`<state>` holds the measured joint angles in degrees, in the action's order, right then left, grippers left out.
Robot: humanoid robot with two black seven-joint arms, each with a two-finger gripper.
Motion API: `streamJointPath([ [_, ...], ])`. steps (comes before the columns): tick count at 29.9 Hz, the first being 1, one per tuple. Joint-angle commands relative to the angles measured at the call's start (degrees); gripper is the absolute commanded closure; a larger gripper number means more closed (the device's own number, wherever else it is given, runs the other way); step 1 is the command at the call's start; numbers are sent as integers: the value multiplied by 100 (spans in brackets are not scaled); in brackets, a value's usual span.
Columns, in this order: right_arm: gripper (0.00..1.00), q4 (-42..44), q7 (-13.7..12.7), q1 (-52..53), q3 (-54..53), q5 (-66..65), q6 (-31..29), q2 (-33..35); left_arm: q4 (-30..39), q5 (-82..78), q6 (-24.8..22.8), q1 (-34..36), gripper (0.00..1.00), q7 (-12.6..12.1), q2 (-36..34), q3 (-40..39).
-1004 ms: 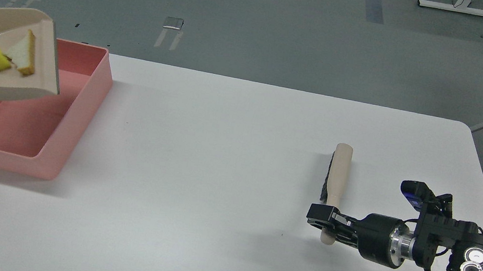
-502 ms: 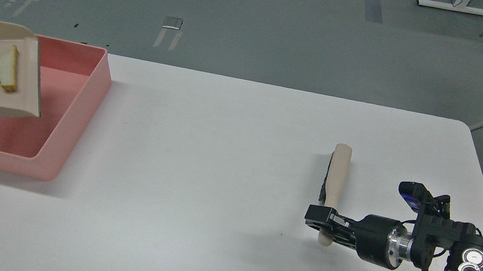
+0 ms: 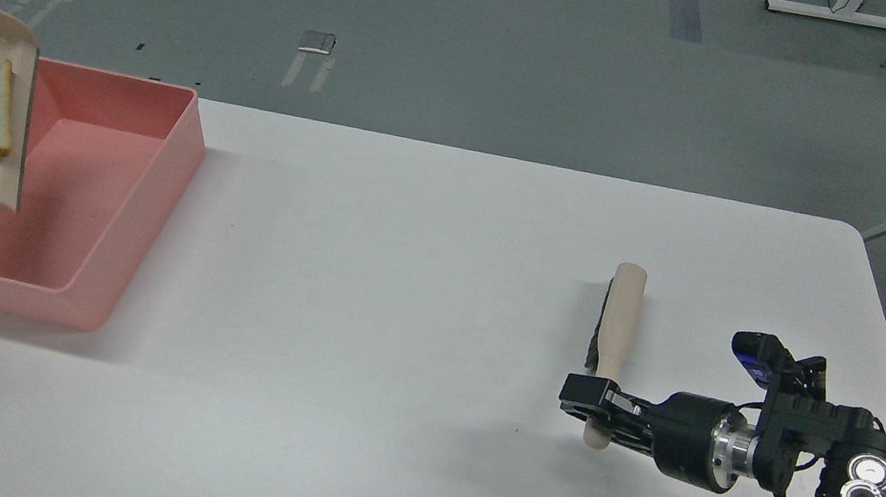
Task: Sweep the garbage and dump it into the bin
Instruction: 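Tilt the dustpan to dump the sponge and paper into the bin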
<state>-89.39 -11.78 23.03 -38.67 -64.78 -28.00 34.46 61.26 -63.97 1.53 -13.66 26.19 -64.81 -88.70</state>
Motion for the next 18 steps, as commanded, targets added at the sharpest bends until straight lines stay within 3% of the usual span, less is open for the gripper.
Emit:
streamJointPath([
  [1,100,0,0,0,0,0,0,-1,176,-414,181,30,100,88,-23,2],
  [18,100,9,0,8,9,0,0,-36,484,-511,208,345,100,88,-252,-50],
])
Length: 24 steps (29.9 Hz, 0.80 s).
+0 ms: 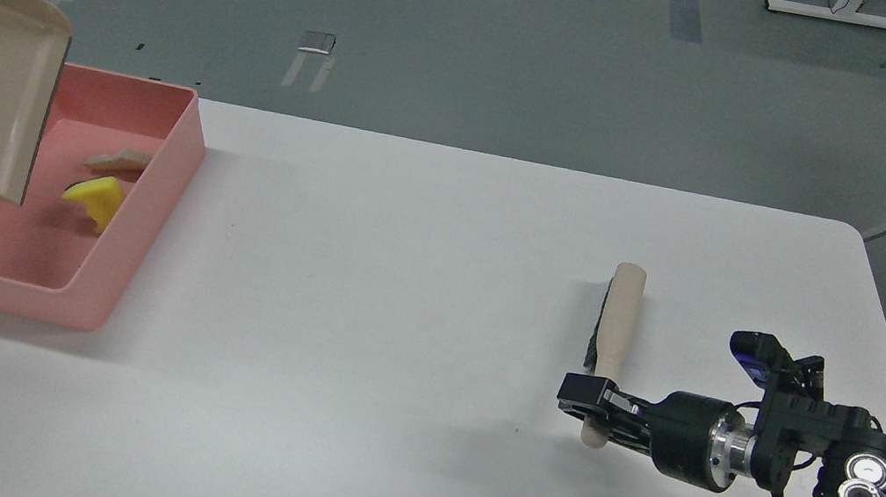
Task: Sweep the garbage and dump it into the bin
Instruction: 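Tilt the dustpan to dump the sponge and paper into the bin, then lower the dustpan back onto the table with the left gripper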
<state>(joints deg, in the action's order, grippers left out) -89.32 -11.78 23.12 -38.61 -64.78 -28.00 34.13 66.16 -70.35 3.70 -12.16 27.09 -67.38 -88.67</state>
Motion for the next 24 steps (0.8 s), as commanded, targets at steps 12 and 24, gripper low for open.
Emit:
streamJointPath([
  [12,100,-15,0,-9,20,0,0,6,283,1234,-827,1348,100,-248,67,-1],
  [24,100,-41,0,0,29,0,0,6,1100,1814,-1046,1620,100,-942,777,16],
])
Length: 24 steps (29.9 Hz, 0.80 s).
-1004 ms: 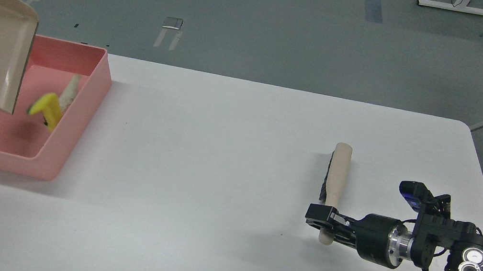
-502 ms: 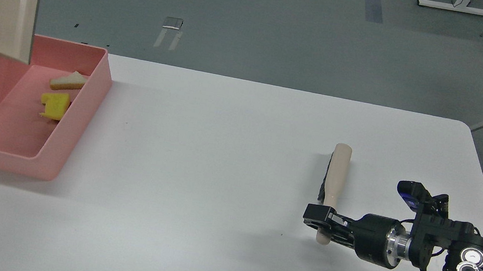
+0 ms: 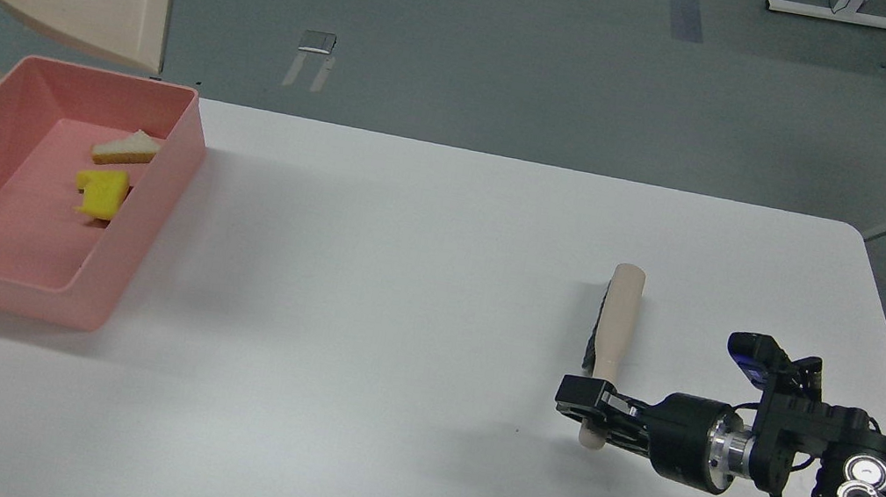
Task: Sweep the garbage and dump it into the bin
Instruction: 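Lower the dustpan back onto the table with the left gripper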
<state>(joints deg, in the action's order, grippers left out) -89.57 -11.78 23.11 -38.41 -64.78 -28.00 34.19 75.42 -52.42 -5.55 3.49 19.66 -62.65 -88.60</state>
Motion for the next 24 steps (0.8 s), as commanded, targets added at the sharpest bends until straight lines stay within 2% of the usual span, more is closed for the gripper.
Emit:
streamJointPath([
  [1,100,-25,0,0,9,0,0,8,210,21,-140,73,100,-226,384,9],
  [3,100,-51,0,18,0,0,0,34,385,21,-183,99,100,-401,630,9],
  [9,100,-157,0,-8,-9,0,0,79,729,21,-254,196,100,-656,1096,18],
  [14,100,-166,0,9,-35,0,0,44,852,13,-254,599,100,-946,1649,438],
  [19,100,-166,-9,44,-9,0,0,26,975,4,-236,767,100,-955,2088,975],
  [24,100,-148,-9,114,0,0,0,70,1019,4,-201,715,100,-982,2406,1186],
])
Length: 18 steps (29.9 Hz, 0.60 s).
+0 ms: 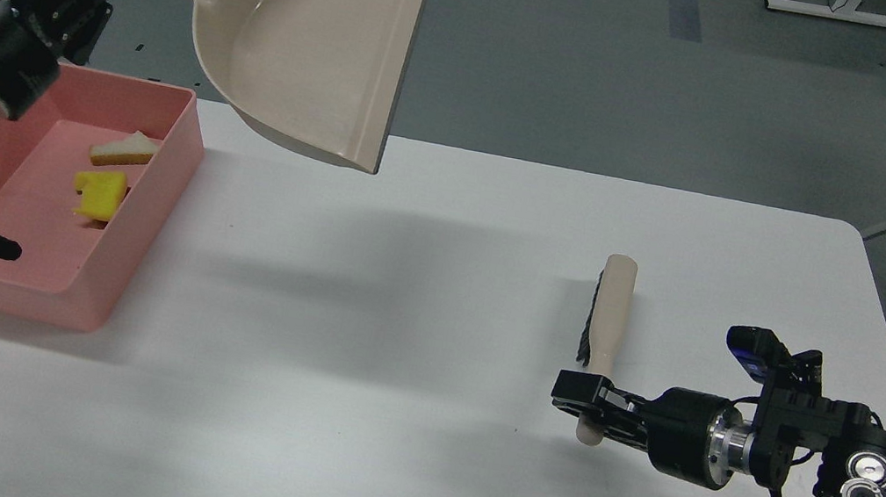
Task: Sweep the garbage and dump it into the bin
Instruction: 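Lower the dustpan back onto the table with the left gripper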
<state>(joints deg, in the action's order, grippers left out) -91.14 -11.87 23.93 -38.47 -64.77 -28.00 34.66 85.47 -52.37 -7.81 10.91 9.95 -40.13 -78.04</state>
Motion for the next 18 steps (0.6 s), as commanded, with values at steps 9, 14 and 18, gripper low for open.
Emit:
streamJointPath([
  [9,100,61,18,-90,6,0,0,14,-30,-195,780,-45,100,24,480,1044],
  [14,100,35,18,-90,-11,0,0,-4,-214,-572,1027,-44,100,112,577,1493],
  [18,100,17,9,-90,-3,0,0,5,-338,-1476,1185,-106,100,297,919,1923],
])
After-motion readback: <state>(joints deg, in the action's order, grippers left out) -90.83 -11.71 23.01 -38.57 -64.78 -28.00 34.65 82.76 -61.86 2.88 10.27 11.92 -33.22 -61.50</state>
